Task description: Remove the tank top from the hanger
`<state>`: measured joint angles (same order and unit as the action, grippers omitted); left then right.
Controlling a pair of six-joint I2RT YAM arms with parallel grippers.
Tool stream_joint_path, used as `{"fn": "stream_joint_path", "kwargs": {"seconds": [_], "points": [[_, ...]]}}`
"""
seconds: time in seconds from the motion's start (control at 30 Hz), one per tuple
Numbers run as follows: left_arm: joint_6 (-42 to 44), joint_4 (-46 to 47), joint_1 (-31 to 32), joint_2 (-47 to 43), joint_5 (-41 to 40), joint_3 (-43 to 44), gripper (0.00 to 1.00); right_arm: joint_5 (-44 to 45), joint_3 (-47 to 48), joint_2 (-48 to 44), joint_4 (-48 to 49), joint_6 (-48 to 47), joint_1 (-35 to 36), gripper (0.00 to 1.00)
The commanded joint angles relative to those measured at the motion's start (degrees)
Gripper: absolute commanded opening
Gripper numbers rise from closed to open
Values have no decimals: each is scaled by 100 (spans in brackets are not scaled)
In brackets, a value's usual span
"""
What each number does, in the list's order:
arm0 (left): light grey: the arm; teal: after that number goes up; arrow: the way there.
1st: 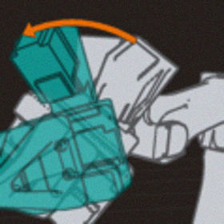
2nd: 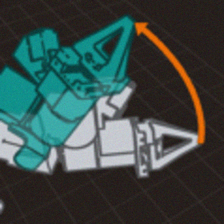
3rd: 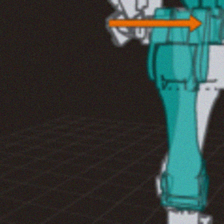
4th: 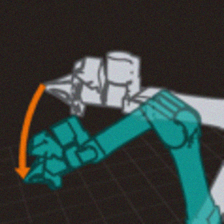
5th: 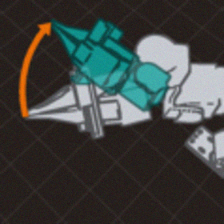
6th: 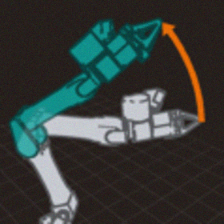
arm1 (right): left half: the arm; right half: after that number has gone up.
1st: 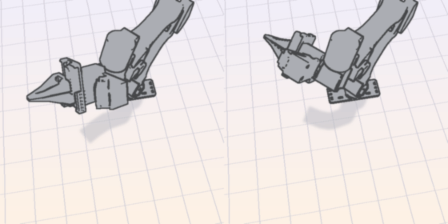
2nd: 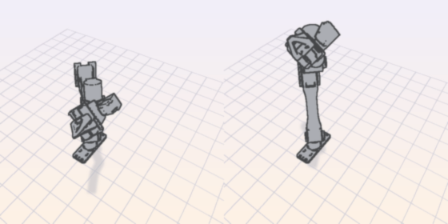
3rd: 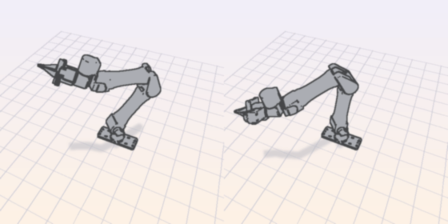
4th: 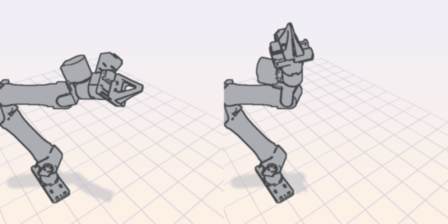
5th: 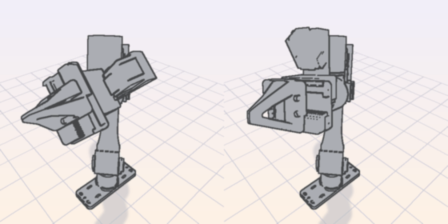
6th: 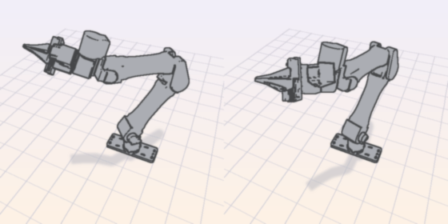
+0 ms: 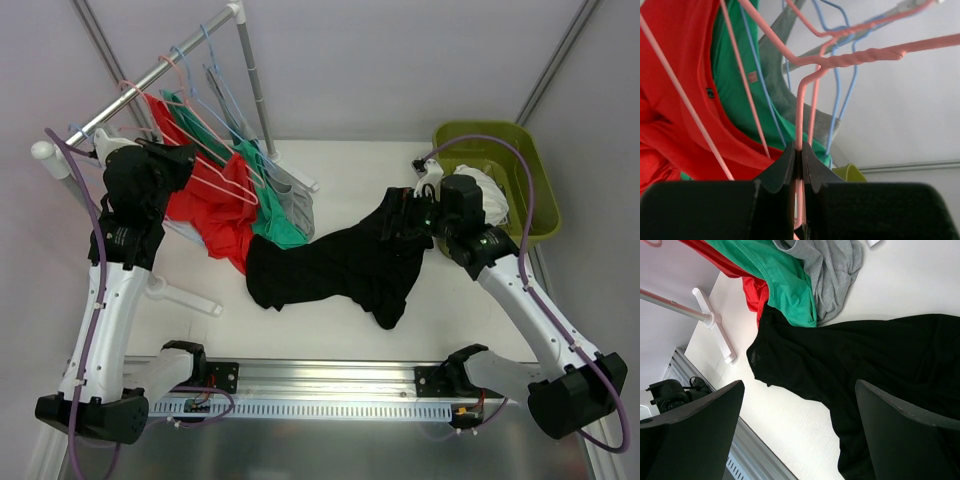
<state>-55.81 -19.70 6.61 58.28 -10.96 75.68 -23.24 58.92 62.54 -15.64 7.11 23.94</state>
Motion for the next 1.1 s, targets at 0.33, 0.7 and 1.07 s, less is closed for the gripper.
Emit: {"fn": "stream_joint_path", "kwargs": {"seconds": [0.33, 0.7, 1.07], "points": [[-220, 125, -116, -370, 208, -405, 28, -373, 243, 214, 263, -157, 84, 99], [483, 125, -116, -1011, 902, -317, 95, 1522, 463, 1751, -387, -1318, 1225, 99], [1238, 98, -116, -1961, 2377, -651, 99, 2843, 814, 3957, -203, -404, 1851, 99]]}}
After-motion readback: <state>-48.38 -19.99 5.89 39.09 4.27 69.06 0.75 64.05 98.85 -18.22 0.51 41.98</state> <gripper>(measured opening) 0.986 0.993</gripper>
